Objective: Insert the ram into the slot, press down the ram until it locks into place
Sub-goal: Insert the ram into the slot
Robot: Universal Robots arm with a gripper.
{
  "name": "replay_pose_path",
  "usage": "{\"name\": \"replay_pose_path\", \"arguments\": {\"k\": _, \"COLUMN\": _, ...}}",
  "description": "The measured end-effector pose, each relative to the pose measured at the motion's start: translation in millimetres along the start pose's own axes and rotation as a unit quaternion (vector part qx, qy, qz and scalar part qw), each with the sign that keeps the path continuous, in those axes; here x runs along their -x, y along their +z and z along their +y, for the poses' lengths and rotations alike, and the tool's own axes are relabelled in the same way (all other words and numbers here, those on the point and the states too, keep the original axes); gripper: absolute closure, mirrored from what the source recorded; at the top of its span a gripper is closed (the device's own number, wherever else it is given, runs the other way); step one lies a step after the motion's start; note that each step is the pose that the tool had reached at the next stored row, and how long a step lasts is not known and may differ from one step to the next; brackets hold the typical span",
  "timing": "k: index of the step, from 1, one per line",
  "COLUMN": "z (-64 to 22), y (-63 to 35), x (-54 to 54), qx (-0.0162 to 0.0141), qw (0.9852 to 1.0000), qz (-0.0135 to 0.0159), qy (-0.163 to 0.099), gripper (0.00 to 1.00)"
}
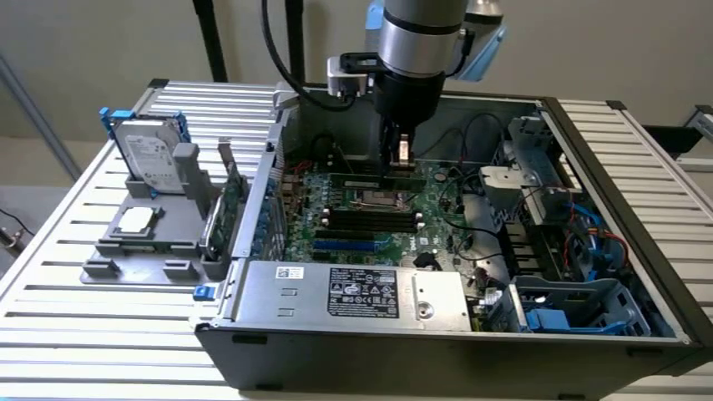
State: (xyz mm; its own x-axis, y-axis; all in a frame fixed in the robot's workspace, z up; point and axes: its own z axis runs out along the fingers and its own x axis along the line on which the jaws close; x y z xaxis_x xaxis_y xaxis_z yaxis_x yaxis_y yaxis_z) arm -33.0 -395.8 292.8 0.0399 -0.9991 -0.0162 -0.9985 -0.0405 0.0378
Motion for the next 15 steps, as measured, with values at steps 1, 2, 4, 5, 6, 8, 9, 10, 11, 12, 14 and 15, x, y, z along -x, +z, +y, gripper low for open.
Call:
{"name": "replay_pose_path", "arguments": {"k": 1, "z": -0.1, "y": 1.9, "x": -0.4, "qx": -0.0001, "qw": 1.0000, "qz": -0.0001, "qy": 0.000, "gripper": 0.87}}
{"name": "replay_pose_path", "arguments": {"k": 2, "z": -0.1, "y": 3.6, "x": -0.8, "qx": 0.0000, "qw": 1.0000, "qz": -0.0001, "qy": 0.000, "gripper": 0.87}}
{"name": "replay_pose_path", "arguments": {"k": 4, "z": -0.2, "y": 7.2, "x": -1.7, "qx": 0.0000, "qw": 1.0000, "qz": -0.0001, "qy": 0.000, "gripper": 0.87}}
{"name": "replay_pose_path", "arguments": {"k": 5, "z": -0.3, "y": 9.1, "x": -2.1, "qx": 0.0000, "qw": 1.0000, "qz": 0.0000, "qy": 0.000, "gripper": 0.87}}
{"name": "replay_pose_path", "arguments": {"k": 6, "z": -0.3, "y": 11.0, "x": -2.6, "qx": 0.0000, "qw": 1.0000, "qz": -0.0001, "qy": 0.000, "gripper": 0.87}}
{"name": "replay_pose_path", "arguments": {"k": 8, "z": -0.4, "y": 14.5, "x": -3.4, "qx": 0.0000, "qw": 1.0000, "qz": -0.0001, "qy": 0.000, "gripper": 0.87}}
{"name": "replay_pose_path", "arguments": {"k": 9, "z": -0.5, "y": 16.3, "x": -3.8, "qx": 0.0000, "qw": 1.0000, "qz": -0.0001, "qy": 0.000, "gripper": 0.87}}
{"name": "replay_pose_path", "arguments": {"k": 10, "z": -0.5, "y": 18.1, "x": -4.2, "qx": 0.0000, "qw": 1.0000, "qz": 0.0000, "qy": 0.000, "gripper": 0.87}}
{"name": "replay_pose_path", "arguments": {"k": 11, "z": -0.6, "y": 19.9, "x": -4.5, "qx": 0.0000, "qw": 1.0000, "qz": 0.0000, "qy": 0.000, "gripper": 0.87}}
{"name": "replay_pose_path", "arguments": {"k": 12, "z": -0.6, "y": 21.7, "x": -4.8, "qx": 0.0000, "qw": 1.0000, "qz": -0.0001, "qy": 0.000, "gripper": 0.87}}
{"name": "replay_pose_path", "arguments": {"k": 14, "z": -0.7, "y": 25.4, "x": -5.1, "qx": 0.0000, "qw": 1.0000, "qz": 0.0000, "qy": 0.000, "gripper": 0.87}}
{"name": "replay_pose_path", "arguments": {"k": 15, "z": -0.8, "y": 27.3, "x": -5.2, "qx": 0.0000, "qw": 1.0000, "qz": -0.0001, "qy": 0.000, "gripper": 0.87}}
